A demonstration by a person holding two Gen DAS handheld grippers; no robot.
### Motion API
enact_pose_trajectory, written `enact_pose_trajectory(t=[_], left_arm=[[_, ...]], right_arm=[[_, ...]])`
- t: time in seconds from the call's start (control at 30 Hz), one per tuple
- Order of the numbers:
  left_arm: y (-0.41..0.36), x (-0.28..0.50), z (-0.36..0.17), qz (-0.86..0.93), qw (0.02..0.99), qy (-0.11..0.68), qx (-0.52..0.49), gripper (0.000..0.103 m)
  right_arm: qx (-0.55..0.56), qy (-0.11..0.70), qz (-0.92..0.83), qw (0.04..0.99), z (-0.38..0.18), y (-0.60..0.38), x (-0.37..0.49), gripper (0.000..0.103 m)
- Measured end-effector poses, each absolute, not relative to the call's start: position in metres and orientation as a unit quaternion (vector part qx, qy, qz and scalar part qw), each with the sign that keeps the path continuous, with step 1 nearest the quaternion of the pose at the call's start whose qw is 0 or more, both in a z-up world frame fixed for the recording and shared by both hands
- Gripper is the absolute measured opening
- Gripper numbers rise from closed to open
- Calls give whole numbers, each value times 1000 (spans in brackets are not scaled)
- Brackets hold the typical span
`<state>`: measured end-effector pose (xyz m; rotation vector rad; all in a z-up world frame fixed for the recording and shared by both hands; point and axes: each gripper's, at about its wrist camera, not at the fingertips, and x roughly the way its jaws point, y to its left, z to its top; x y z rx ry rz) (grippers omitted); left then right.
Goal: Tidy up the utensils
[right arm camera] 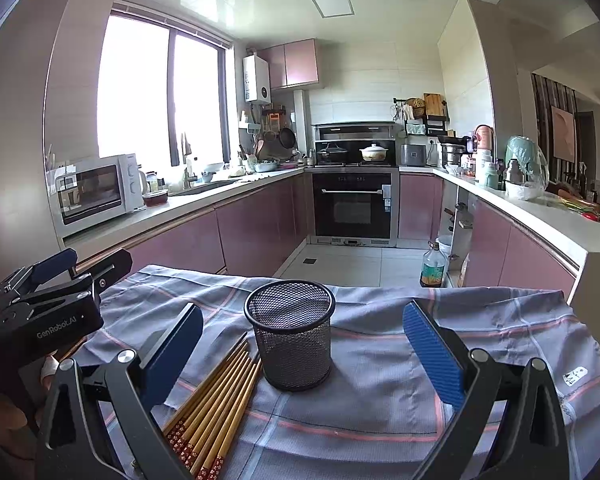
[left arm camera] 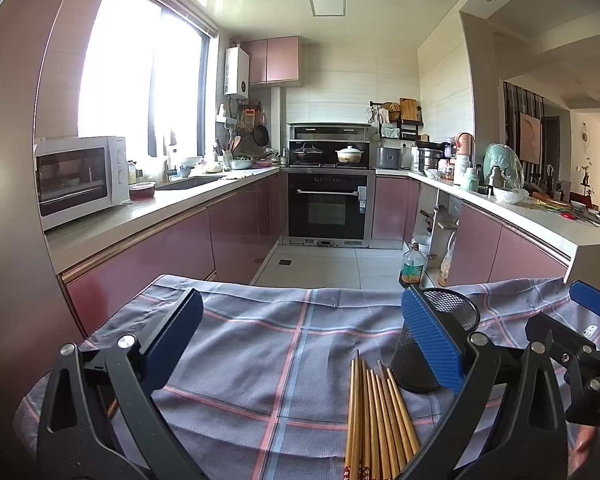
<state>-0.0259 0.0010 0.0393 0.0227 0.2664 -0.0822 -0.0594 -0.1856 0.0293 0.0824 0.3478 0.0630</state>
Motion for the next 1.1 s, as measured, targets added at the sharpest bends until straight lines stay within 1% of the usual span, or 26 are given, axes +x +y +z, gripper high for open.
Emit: enact_pose_trajectory(t=[1.1], left_arm=[[0,-22,40,-46,990,134,9,98]], right_arm=[[43,174,34,983,32,-189,-57,97]])
